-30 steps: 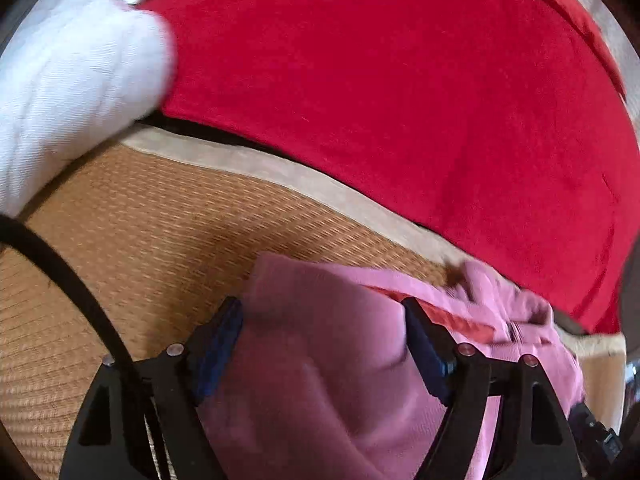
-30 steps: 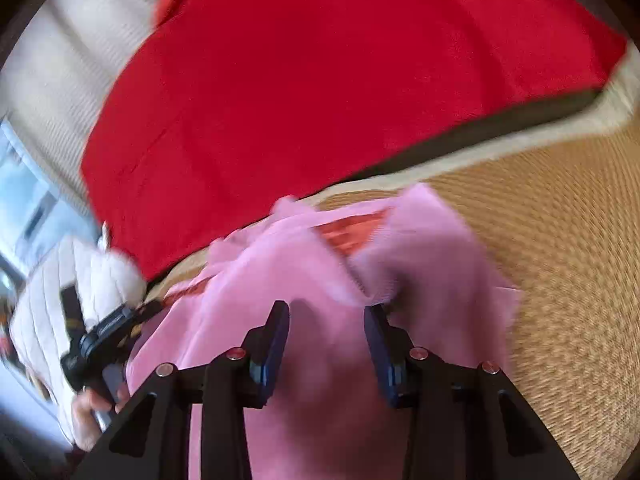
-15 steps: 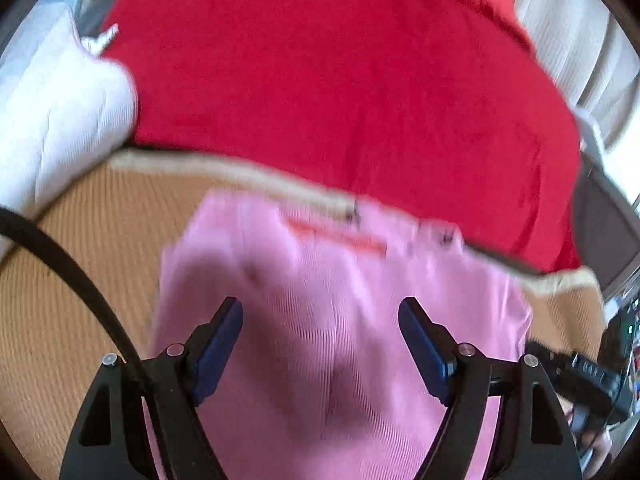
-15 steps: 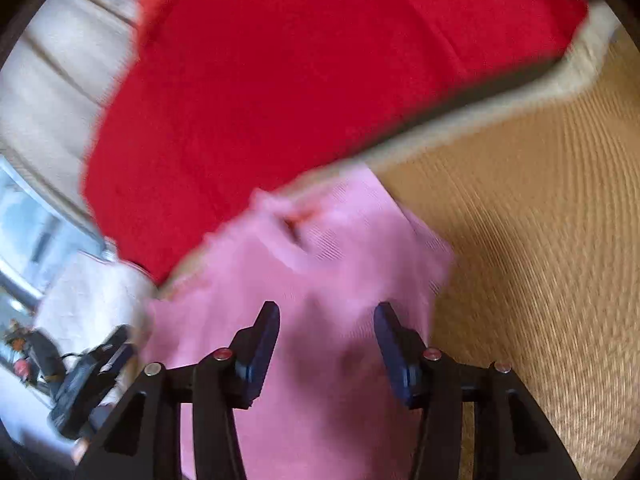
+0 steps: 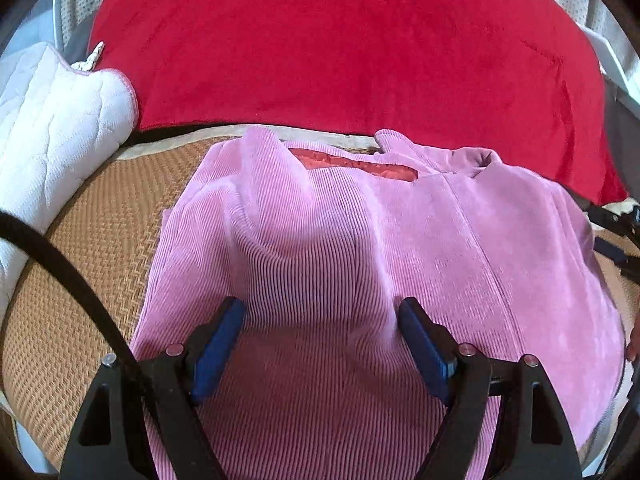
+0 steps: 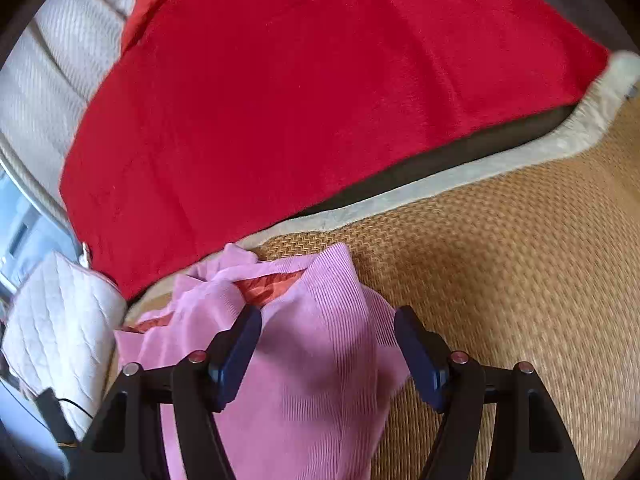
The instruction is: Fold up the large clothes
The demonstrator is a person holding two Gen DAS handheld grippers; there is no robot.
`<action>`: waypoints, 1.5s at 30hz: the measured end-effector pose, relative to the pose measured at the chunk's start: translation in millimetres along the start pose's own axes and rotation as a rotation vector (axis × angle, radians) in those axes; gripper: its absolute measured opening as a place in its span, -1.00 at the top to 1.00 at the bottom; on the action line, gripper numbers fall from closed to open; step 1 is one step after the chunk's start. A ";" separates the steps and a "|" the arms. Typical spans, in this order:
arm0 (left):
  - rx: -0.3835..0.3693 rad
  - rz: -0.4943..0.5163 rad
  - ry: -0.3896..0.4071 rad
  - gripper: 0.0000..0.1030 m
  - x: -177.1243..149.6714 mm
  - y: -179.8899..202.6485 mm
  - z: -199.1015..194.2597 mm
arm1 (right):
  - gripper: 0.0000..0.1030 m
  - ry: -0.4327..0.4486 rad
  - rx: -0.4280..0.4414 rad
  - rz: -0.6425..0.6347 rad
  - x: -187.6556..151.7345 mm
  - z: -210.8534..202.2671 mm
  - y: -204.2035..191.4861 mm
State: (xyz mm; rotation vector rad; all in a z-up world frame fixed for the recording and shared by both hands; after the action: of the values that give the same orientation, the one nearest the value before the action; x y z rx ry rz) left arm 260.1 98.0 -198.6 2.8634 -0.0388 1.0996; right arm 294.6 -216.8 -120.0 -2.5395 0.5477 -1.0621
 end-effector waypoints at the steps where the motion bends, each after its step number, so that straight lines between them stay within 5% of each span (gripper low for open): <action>1: 0.004 0.003 0.000 -0.58 -0.2 -3.5 8.6 | -0.41 -0.021 -0.003 -0.025 0.5 8.5 -3.6; 3: 0.009 0.003 0.004 -0.58 1.2 -3.8 10.7 | -0.35 -0.057 -0.019 -0.081 -5.7 20.6 -9.9; 4: 0.011 -0.002 0.007 -0.58 -2.6 -1.7 6.1 | -0.01 -0.053 -0.036 -0.130 -7.7 24.6 -14.8; 5: 0.010 -0.009 0.008 -0.58 -2.1 -2.2 7.1 | 0.53 -0.048 -0.051 -0.162 -9.0 25.4 -18.6; 8: 0.001 -0.056 0.016 -0.58 0.0 -7.7 4.9 | 0.76 0.015 -0.146 -0.211 -5.0 22.8 -17.5; 11: 0.009 -0.095 0.027 -0.58 0.5 -14.7 2.2 | 0.75 0.019 -0.213 -0.136 -1.9 30.3 7.6; 13: 0.019 -0.113 0.026 -0.58 -0.2 -21.7 0.6 | 0.74 -0.030 -0.180 -0.052 -6.1 37.2 21.3; 18: 0.016 -0.171 0.059 -0.58 0.0 -40.7 -16.4 | 0.60 0.085 -0.097 0.047 4.7 -7.3 16.1; 19: 0.022 -0.180 0.071 -0.58 0.8 -46.2 -22.6 | 0.41 0.117 -0.076 0.048 5.6 -19.3 13.6; 20: 0.034 -0.188 0.084 -0.58 1.2 -52.5 -29.2 | -0.05 0.151 -0.060 0.040 4.6 -30.3 9.7; 22: 0.057 -0.210 0.105 -0.58 1.1 -63.6 -40.8 | -0.67 0.222 0.001 0.027 -2.2 -51.4 -0.4; 24: 0.078 -0.253 0.119 -0.58 -0.5 -80.1 -50.1 | -0.67 0.247 0.097 0.005 -14.5 -68.1 -16.2; 27: 0.088 -0.318 0.136 -0.58 -10.6 -101.5 -63.8 | -0.52 0.171 0.203 -0.035 -36.5 -64.3 -44.5; 32: 0.107 -0.335 0.123 -0.58 -30.8 -114.0 -72.7 | 0.22 0.052 0.254 -0.187 -77.1 -44.1 -95.5; 37: 0.063 -0.347 0.140 -0.39 -35.9 -119.8 -78.1 | 0.23 -0.027 0.277 -0.214 -109.2 -18.6 -119.9; 41: 0.009 -0.394 0.134 -0.37 -41.4 -126.1 -80.8 | 0.24 -0.194 0.194 -0.211 -142.9 22.1 -116.3; 45: -0.070 -0.482 0.112 -0.40 -56.8 -131.8 -83.6 | 0.20 -0.160 0.226 -0.214 -139.0 14.6 -120.9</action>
State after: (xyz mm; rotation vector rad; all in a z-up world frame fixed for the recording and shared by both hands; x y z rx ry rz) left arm 168.7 235.8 -182.5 2.5384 0.5727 1.1156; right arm 241.8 -44.3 -160.1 -2.4901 0.1079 -0.9188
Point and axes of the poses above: each gripper's, at about its wrist camera, not at the fingertips, and z roughly the way its jaws point, y to its right, x to its top, the point moved 4 cm from there along z, roughly the way its jaws point, and after that the axes turned 5 degrees about y, right-handed, at the moved point
